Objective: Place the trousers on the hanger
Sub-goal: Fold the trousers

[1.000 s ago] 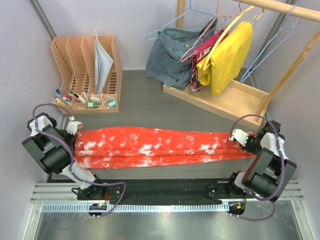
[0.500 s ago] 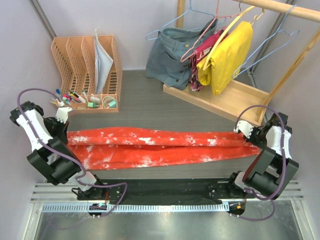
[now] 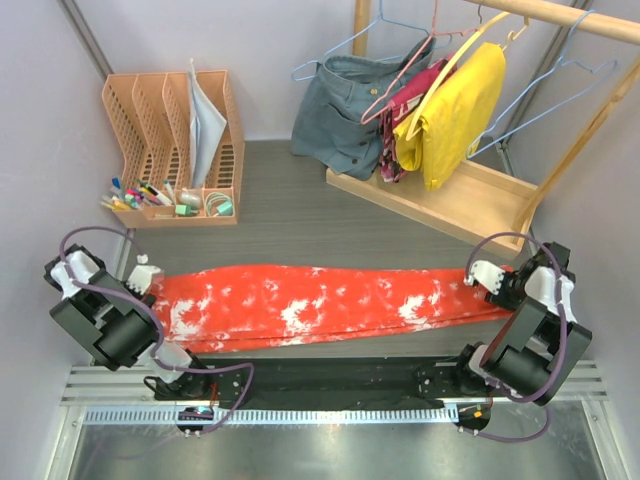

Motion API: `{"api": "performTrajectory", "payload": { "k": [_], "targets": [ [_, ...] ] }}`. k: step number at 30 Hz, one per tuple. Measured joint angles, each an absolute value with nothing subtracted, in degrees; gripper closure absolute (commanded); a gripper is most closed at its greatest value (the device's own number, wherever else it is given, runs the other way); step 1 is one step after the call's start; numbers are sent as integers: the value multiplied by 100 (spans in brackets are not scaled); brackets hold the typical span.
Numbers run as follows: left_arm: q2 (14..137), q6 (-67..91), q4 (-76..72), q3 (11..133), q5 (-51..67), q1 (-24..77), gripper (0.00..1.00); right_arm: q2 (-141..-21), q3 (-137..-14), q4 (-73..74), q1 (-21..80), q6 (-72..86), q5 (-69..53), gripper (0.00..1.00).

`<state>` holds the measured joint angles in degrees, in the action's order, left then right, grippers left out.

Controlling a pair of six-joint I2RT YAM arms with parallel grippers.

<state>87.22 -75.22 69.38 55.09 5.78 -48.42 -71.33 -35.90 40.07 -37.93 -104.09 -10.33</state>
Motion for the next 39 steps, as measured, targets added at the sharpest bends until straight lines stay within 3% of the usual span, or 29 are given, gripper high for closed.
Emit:
{"api": "performTrajectory", "payload": {
  "k": [4, 11, 12, 13, 14, 19, 26, 34, 39],
  "targets": [
    [8680, -7682, 7194, 5918, 703, -4934, 38, -7341, -4121, 4180, -3854, -10162, -808, 34],
    [8182, -7540, 7426, 6678, 1507, -4860, 38, -8066, -6086, 5142, -3889, -9314, -854, 33],
    [8071, -7406, 7432, 6624, 1586, -4810, 35, -8160, -6322, 5334, -3894, -9113, -871, 33],
    [7972, -7301, 7437, 6528, 1645, -4746, 22, -8230, -6445, 5459, -3898, -8967, -886, 33],
    [7881, -7185, 7426, 6392, 1682, -4661, 22, -8313, -6543, 5590, -3900, -8794, -893, 33],
    [7550, -6552, 7026, 5443, 1673, -4202, 31, -8755, -6517, 5988, -3907, -7791, -851, 34],
    [8005, -5706, 6007, 4427, 976, -3531, 33, -8927, -6053, 5979, -3911, -6709, -781, 32],
    [9467, -4366, 6292, 5286, 281, -2877, 33, -9474, -6283, 5894, -3940, -5645, -626, 30],
    [9594, -4032, 6228, 5483, 169, -2635, 30, -9872, -6606, 5870, -3962, -5024, -698, 28]
  ]
}}
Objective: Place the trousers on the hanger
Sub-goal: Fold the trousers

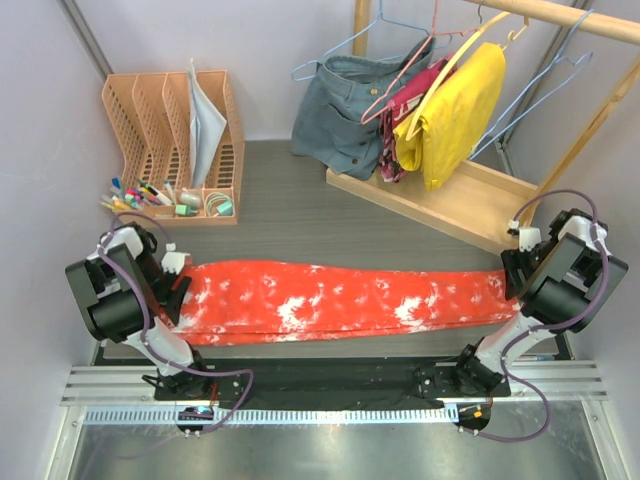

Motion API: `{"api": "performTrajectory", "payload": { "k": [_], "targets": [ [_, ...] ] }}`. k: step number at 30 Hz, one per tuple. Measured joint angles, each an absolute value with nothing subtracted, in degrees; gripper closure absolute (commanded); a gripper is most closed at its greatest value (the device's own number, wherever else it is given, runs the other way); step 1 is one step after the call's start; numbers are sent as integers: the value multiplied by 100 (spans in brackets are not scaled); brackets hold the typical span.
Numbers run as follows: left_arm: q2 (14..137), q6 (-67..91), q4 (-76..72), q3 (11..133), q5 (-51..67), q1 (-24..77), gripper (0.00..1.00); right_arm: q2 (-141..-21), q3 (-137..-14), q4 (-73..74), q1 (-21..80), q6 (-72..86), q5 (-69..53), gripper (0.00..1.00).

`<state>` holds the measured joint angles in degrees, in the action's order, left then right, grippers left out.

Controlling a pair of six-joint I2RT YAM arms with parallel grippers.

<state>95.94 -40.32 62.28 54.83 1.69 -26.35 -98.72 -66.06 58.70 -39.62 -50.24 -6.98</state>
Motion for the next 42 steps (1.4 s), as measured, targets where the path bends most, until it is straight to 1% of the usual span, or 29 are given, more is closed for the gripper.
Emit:
{"api": "performTrajectory", "payload": {
  "k": [4, 9, 16, 19, 20, 21, 26, 30, 33, 37, 40, 42],
  "targets": [
    [9594, -3913, 6042, 5594, 259, -2600, 29, -10206, -6639, 5874, -3962, -4635, -836, 27],
    [9583, -3892, 5975, 5614, 292, -2587, 29, -10420, -6587, 5835, -3962, -4344, -941, 30],
    [9570, -3883, 5905, 5684, 386, -2587, 28, -10254, -6283, 5732, -3839, -4134, -897, 46],
    [9570, -3881, 5793, 5749, 445, -2587, 28, -10106, -6040, 5675, -3675, -4091, -823, 69],
    [9570, -3881, 5752, 5769, 464, -2587, 28, -10073, -5970, 5671, -3625, -4082, -819, 90],
    [9570, -3881, 5725, 5787, 478, -2585, 28, -10047, -5913, 5671, -3592, -4073, -825, 99],
    [9550, -3887, 5621, 5813, 574, -2582, 28, -9950, -5756, 5745, -3551, -4086, -934, 99],
    [9404, -3913, 5638, 5819, 891, -2574, 26, -9620, -5955, 6064, -3837, -4200, -1177, 99],
    [9148, -3944, 5760, 5865, 1234, -2561, 25, -9168, -6569, 6525, -4178, -4357, -1411, 99],
    [8586, -3951, 5977, 5986, 1721, -2556, 25, -8650, -7620, 6792, -4574, -4644, -1579, 99],
    [8298, -3940, 6088, 6110, 1984, -2563, 25, -8503, -8162, 7059, -4755, -4836, -1699, 99],
    [8232, -3935, 6117, 6128, 2117, -2563, 27, -8495, -8436, 7288, -4816, -4998, -1837, 99]
  ]
}}
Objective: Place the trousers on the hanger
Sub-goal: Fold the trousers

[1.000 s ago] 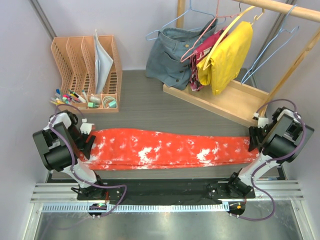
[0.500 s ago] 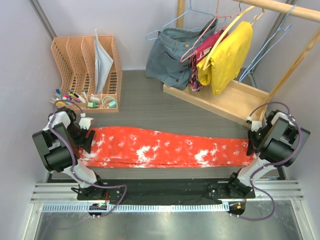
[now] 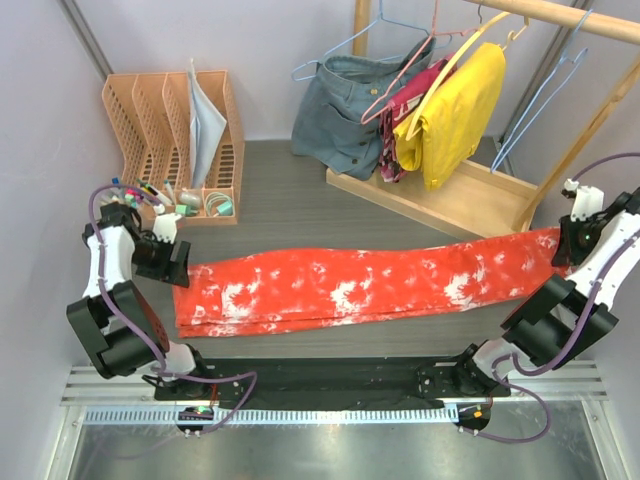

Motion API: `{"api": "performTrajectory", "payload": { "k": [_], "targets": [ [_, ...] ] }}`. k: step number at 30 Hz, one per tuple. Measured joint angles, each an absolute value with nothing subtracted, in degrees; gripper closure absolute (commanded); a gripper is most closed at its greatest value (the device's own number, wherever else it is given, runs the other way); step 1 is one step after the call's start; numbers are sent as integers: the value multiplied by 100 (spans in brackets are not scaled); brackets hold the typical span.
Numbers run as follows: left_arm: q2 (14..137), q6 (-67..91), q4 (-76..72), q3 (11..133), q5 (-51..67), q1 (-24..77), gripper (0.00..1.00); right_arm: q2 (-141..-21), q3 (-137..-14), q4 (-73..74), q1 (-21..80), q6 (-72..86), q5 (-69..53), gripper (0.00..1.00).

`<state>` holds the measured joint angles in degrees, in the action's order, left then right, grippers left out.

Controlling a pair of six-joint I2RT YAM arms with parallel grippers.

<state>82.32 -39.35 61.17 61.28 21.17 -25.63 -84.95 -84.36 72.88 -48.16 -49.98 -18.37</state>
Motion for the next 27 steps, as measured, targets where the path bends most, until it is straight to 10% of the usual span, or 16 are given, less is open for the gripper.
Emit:
{"api": "performTrajectory", "payload": {
  "k": [27],
  "targets": [
    [8847, -3341, 6866, 5905, 2241, -3463, 35, -6521, -7926, 7537, -1435, -3638, -4355, 99]
  ]
}}
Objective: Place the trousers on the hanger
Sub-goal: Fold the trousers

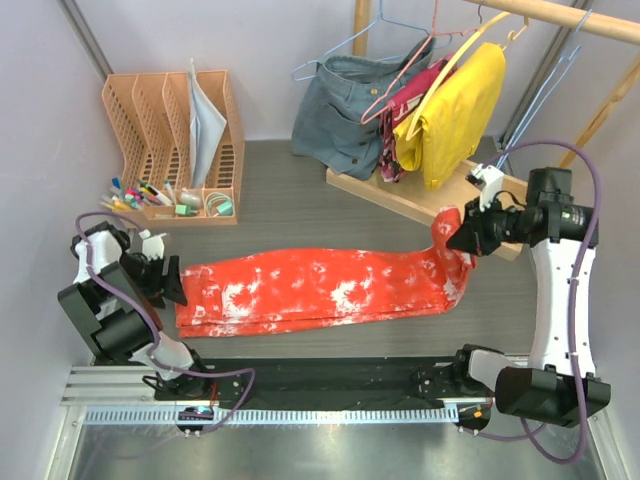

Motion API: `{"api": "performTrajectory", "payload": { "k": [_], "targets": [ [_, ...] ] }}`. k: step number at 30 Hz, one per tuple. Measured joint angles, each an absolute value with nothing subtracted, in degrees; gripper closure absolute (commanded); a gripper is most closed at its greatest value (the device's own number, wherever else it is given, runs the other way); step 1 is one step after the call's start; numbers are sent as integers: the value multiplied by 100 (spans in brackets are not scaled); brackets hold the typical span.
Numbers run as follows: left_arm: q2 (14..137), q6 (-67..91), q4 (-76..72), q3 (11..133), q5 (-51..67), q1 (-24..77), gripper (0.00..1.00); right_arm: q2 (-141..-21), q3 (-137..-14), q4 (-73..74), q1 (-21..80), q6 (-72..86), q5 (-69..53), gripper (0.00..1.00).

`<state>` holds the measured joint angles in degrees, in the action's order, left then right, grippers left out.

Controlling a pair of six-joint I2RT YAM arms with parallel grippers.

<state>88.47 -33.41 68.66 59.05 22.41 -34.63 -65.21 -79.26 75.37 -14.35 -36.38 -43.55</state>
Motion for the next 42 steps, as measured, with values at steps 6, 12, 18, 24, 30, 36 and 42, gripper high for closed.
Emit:
{"api": "performTrajectory", "payload": {
  "k": [6, 12, 18, 24, 30, 36, 42],
  "targets": [
    [9332, -3301, 6665, 5905, 2051, -3406, 46, -6486, -7603, 6504, -47, -2047, -4324, 99],
    [9666, -3256, 6534, 5905, 1944, -2910, 79, -6486, -7424, 5459, 965, -803, -4091, 99],
    [9760, -3013, 6490, 5905, 2014, -2078, 95, -6532, -7415, 4663, 1660, 121, -3662, 99],
    [9808, -2722, 6453, 5909, 2112, -1514, 100, -6910, -7404, 3850, 2349, 974, -3341, 99],
    [9815, -2563, 6453, 5957, 2209, -1470, 100, -7526, -7411, 3133, 3205, 1715, -3065, 99],
    [9793, -2423, 6436, 5957, 2206, -1594, 100, -8379, -7872, 2963, 4001, 2018, -2821, 99],
    [9791, -2235, 6434, 6007, 2193, -1885, 100, -8882, -8562, 2864, 4672, 2206, -2526, 99]
  ]
}}
